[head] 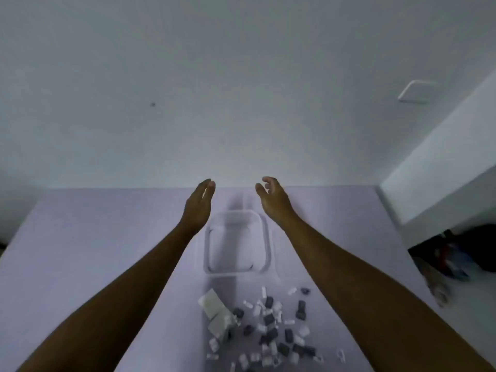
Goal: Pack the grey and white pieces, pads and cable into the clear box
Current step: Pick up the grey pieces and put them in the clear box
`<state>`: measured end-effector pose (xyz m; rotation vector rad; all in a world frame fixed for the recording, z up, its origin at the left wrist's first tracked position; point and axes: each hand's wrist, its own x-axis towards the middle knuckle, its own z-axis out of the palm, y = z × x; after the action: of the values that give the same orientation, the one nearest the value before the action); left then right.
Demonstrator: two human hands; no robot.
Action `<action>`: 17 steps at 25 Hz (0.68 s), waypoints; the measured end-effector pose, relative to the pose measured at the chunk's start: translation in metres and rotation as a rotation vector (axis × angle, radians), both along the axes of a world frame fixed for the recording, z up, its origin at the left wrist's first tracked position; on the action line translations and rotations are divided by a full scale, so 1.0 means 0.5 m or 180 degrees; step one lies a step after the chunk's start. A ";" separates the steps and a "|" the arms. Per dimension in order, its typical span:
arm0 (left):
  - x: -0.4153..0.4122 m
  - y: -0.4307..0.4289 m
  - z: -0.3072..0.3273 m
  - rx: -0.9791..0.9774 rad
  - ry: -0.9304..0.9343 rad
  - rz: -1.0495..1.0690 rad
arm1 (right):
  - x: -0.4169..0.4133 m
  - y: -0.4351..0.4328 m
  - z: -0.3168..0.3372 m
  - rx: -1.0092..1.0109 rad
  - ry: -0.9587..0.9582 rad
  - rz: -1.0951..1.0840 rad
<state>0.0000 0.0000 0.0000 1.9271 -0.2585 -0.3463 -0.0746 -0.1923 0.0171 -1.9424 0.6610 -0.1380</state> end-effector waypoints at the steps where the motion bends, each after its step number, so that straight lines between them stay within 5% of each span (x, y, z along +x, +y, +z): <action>1: 0.000 0.001 -0.017 0.0053 0.0031 0.0188 | -0.005 -0.001 -0.026 0.0092 0.0153 -0.0004; 6: -0.014 0.024 -0.193 0.0458 0.1021 0.0964 | -0.080 0.001 -0.213 0.0459 0.1160 -0.0239; 9: -0.027 0.023 -0.245 0.0756 0.1447 0.0884 | -0.098 0.009 -0.267 0.0646 0.1450 -0.0213; 17: -0.073 0.080 -0.208 0.0452 0.1303 0.1461 | -0.146 0.093 -0.255 0.1291 0.1229 0.0000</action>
<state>-0.0365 0.0401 -0.1042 1.9354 0.4817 -0.4466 -0.1474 -0.1459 -0.1102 -1.5844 0.8660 0.3560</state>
